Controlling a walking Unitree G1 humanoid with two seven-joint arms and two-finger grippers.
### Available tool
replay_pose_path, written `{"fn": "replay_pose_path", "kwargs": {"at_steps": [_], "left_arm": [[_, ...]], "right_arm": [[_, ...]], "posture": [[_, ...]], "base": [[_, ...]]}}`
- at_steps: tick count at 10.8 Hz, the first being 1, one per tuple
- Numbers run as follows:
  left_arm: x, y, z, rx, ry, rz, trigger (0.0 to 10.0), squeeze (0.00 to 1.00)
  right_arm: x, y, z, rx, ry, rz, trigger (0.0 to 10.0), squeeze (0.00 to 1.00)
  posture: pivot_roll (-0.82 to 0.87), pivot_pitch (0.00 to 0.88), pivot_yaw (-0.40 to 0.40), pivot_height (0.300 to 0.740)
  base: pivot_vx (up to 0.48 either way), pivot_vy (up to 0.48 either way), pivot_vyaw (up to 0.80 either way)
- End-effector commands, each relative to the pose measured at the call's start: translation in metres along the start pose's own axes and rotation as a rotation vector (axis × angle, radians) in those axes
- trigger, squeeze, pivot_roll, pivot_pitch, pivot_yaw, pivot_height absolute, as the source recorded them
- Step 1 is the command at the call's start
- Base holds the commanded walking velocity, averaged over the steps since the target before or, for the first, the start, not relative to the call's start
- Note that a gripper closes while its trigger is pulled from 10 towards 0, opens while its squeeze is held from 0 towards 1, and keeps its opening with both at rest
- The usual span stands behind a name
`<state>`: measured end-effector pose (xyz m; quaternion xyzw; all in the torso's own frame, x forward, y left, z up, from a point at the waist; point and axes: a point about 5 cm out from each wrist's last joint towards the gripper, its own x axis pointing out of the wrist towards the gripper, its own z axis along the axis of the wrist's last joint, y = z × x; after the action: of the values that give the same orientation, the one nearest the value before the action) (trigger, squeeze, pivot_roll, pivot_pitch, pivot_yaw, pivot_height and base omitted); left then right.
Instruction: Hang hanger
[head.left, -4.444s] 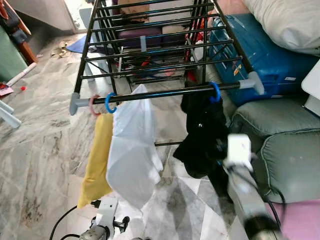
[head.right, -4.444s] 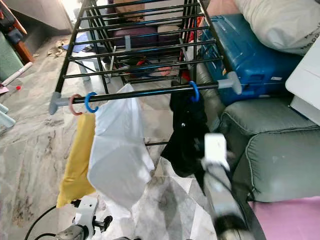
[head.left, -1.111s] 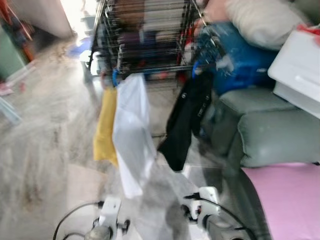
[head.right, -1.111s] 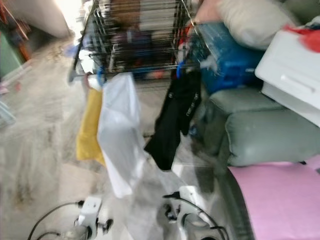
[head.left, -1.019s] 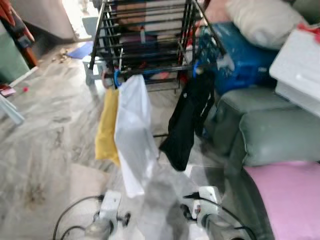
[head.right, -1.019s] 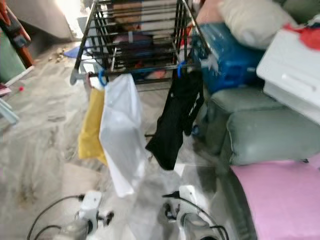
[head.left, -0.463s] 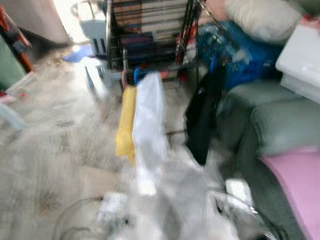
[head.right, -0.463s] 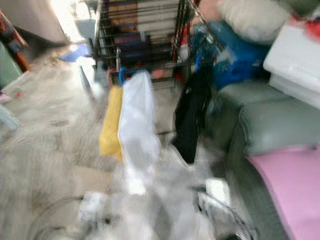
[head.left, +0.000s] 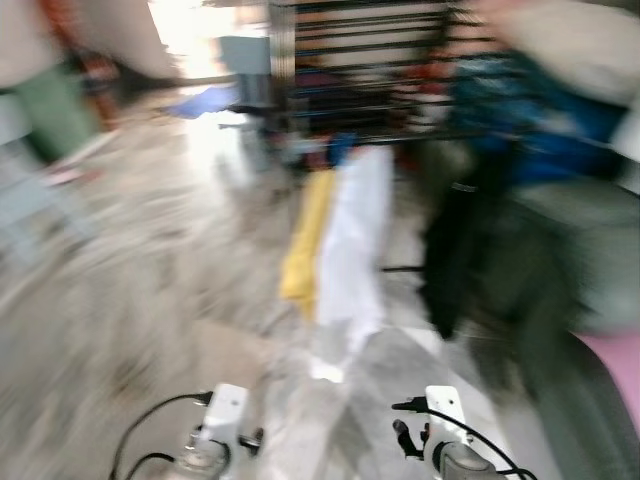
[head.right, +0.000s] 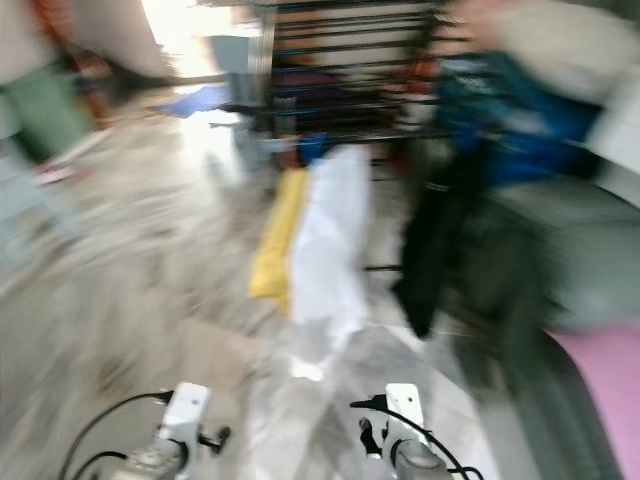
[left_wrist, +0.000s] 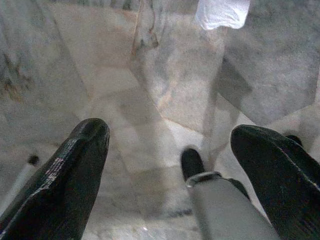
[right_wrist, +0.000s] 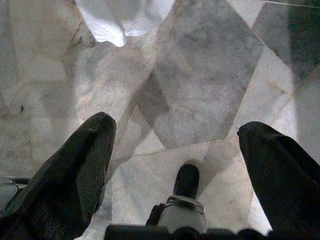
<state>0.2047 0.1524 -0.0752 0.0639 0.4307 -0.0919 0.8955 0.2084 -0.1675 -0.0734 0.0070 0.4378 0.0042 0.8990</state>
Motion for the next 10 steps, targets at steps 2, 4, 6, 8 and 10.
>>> {"fn": "replay_pose_path", "kwargs": {"at_steps": [2,4,6,8,10], "left_arm": [[0.0,0.002,0.001,0.012,0.006,0.004,10.0,0.0],[0.0,0.001,-0.002,0.019,0.012,-0.001,10.0,0.0],[-0.002,-0.001,-0.008,0.02,0.022,-0.006,10.0,0.0],[-0.002,0.001,-0.011,0.023,0.034,-0.002,10.0,0.0],[-0.003,0.0,-0.012,-0.005,0.033,-0.02,10.0,0.0]], "right_arm": [[0.0,0.0,0.002,-0.009,0.002,0.012,10.0,0.0],[0.0,0.0,0.001,-0.01,0.002,0.011,10.0,0.0],[0.0,-0.002,-0.002,-0.003,0.01,0.006,10.0,0.0],[0.0,-0.003,-0.002,-0.003,0.012,0.001,10.0,0.0],[-0.001,-0.005,-0.002,-0.008,0.015,-0.003,10.0,0.0]], "posture": [[-0.06,0.008,0.077,0.74],[-0.06,0.009,0.08,0.74],[-0.07,0.011,0.08,0.74],[-0.07,0.009,0.077,0.74],[-0.06,0.0,0.069,0.74]], "base": [[-0.371,0.0,0.8],[-0.386,0.0,0.4],[-0.394,0.0,0.0],[-0.351,0.0,0.0],[-0.199,0.0,0.0]]}}
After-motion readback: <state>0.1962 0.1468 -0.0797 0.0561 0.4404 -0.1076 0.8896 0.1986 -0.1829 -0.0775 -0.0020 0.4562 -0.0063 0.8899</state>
